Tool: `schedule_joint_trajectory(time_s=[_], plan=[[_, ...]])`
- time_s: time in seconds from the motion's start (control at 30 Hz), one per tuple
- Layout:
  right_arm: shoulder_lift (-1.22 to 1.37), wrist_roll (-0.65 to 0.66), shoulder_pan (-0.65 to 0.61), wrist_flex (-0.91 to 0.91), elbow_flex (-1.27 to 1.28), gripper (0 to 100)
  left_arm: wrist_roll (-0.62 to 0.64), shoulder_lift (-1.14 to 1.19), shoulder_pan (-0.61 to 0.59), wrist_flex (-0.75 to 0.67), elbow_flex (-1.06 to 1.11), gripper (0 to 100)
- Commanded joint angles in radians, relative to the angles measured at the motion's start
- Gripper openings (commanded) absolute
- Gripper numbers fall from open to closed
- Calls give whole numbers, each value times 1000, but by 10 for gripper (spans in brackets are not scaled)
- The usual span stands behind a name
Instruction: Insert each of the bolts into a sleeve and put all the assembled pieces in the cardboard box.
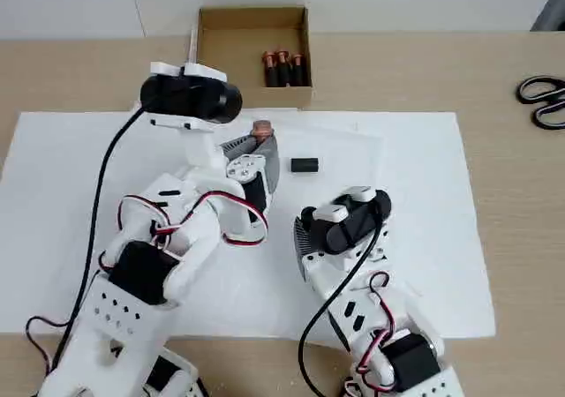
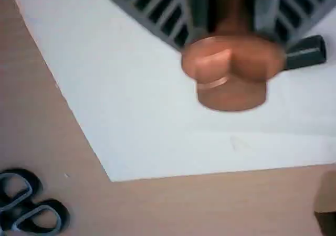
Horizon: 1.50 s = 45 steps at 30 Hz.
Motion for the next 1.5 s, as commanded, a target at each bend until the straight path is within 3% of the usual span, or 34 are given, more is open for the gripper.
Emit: schedule_joint_trajectory(time_s=[0.0,0.13,0.4,0.93,1.47], plan=[[-7,-6,-25,-28,-9,4,6,-32,41,-29,-2,5],[-7,-9,-42,-28,-11,4,3,-31,78,-43,25,5],[-7,-11,-42,-27,-11,4,2,-35,83,-318,180,5],[-7,-12,-42,-28,-8,4,3,-186,117,-333,311,5],[-7,-12,-39,-22,-9,4,2,-261,118,-664,579,5]])
